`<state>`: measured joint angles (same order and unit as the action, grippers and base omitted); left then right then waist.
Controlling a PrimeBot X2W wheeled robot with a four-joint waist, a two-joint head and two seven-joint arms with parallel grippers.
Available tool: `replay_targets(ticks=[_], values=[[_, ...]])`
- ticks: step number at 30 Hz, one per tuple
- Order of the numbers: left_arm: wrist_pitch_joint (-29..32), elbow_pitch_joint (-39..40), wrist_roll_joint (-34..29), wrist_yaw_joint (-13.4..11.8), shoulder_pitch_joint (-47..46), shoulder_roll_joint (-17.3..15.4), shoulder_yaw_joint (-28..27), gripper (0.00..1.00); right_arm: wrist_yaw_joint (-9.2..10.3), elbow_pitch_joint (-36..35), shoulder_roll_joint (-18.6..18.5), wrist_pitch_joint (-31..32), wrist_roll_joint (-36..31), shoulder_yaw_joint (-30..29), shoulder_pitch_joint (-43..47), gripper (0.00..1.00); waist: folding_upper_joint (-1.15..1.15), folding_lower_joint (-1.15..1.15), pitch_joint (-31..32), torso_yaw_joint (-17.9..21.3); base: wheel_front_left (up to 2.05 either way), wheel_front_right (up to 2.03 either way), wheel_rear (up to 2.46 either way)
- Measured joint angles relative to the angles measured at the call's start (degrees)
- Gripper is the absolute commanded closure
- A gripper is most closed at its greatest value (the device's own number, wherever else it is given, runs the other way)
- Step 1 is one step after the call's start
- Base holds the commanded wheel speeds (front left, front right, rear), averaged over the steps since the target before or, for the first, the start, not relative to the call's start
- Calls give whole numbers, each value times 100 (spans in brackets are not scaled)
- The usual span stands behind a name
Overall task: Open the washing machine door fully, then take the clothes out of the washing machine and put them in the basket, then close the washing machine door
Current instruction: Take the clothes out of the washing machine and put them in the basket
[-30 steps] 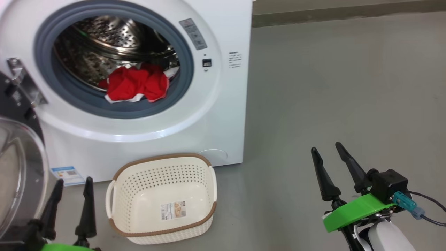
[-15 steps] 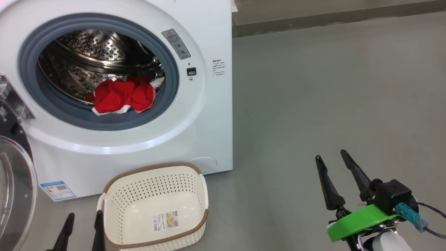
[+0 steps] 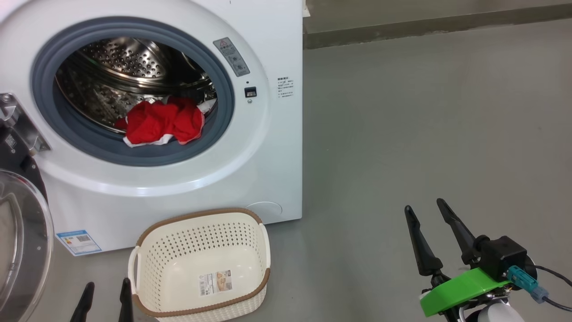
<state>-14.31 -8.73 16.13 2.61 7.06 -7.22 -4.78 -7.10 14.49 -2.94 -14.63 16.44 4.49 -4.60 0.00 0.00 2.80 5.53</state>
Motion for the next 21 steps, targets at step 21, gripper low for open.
replay_targets(ticks=[21], values=[[0, 124, -108, 126, -2, 180, -265, 0, -1, 65, 1, 0, 1, 1, 1, 0, 0, 0, -18, -71, 0, 0, 0]])
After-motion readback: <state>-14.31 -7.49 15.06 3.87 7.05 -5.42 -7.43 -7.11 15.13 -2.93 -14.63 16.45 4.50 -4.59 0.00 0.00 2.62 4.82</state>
